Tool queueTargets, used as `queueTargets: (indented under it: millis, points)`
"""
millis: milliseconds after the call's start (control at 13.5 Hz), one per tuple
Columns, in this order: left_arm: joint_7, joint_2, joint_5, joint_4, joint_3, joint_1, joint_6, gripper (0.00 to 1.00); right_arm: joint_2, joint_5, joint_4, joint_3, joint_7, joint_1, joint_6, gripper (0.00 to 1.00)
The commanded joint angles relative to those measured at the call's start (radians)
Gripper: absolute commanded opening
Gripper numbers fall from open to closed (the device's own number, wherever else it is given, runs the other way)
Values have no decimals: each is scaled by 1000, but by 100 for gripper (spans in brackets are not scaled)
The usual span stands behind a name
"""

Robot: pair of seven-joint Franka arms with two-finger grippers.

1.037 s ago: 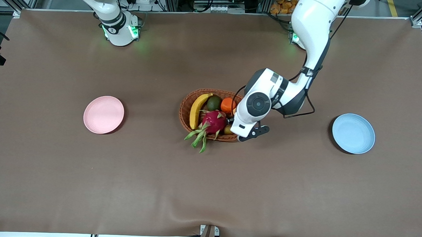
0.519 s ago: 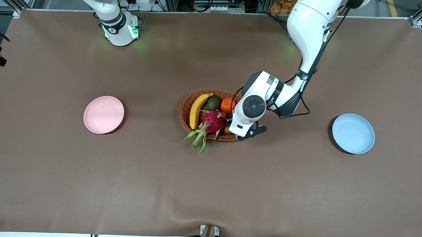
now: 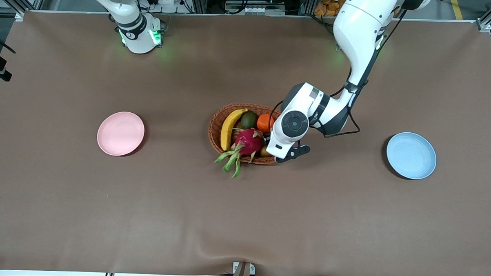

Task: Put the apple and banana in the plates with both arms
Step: 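Lower the left gripper and close it on the red apple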

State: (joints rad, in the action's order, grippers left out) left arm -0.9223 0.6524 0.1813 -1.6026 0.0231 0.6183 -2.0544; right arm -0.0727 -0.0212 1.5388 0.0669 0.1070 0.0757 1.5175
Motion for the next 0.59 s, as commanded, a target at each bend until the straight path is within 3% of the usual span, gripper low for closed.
queueTargets:
  millis: [0,370,519]
  points:
    - [-18,7,-5,-5,-6,11,-12,100,8,12,-19,-12,14,15,-14,100]
    - [-18,16,-2,1,-5,17,-12,100,31,12,-14,-15,11,-13,-14,100]
    - [-17,16,1,1,-5,17,-12,85,45,14,-17,-15,10,-16,-13,100]
